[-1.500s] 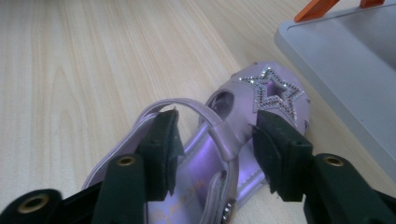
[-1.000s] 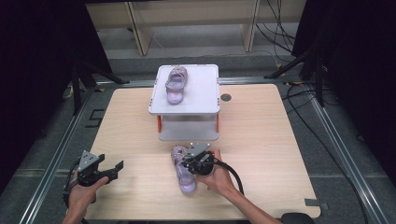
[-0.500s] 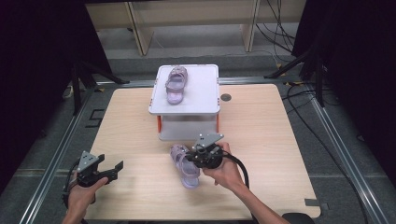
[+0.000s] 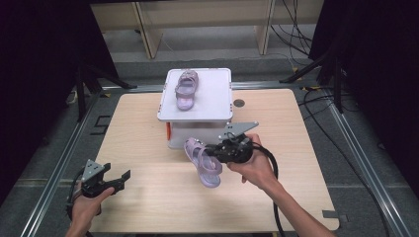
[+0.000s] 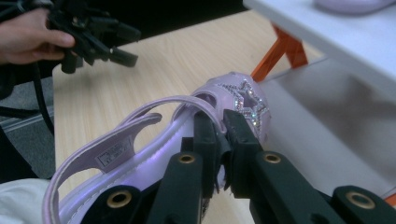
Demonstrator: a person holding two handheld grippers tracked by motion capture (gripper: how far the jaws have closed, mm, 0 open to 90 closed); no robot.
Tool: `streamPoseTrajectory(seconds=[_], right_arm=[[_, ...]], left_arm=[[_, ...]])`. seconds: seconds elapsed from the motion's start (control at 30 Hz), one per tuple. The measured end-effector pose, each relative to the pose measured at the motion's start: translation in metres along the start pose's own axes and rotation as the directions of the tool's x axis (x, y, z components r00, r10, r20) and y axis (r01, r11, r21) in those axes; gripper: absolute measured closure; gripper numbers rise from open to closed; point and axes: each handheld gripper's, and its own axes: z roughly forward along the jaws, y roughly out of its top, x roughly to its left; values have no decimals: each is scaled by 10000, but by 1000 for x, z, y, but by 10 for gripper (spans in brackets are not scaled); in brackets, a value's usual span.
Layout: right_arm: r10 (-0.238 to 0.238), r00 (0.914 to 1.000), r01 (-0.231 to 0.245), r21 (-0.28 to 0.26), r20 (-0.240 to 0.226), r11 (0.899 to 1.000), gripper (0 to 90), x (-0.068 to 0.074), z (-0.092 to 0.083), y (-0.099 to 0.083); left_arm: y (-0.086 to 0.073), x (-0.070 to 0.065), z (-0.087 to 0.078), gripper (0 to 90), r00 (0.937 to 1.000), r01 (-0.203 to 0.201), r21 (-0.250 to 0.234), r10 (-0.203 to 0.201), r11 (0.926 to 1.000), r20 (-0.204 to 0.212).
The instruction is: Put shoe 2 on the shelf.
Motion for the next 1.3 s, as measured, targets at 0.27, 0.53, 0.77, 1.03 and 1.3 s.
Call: streamPoseTrajectory(seconds=[0.27,0.53,0.77,1.03,1.3], right_arm=[[-432,9983,450,-463,392,9979,847,-5,-27,27],[-283,9940,370,-816,1052,9960,848,-25,-39,53],[-14,9871,153,-854,1601,9962,848,-47,-32,69],[501,9788,-344,-815,1984,9961,848,-77,-16,80],[751,9708,-619,-646,2280,9960,848,-91,-13,87]], left_arm=[[0,0,1,156,10000,-44,-45,44,10000,77],[0,0,0,155,10000,-54,-30,54,10000,58],[0,0,0,155,10000,5,-47,-5,10000,47],[0,0,0,155,9999,28,-109,-27,9999,105],[1,0,0,156,10000,-12,-39,12,10000,38]])
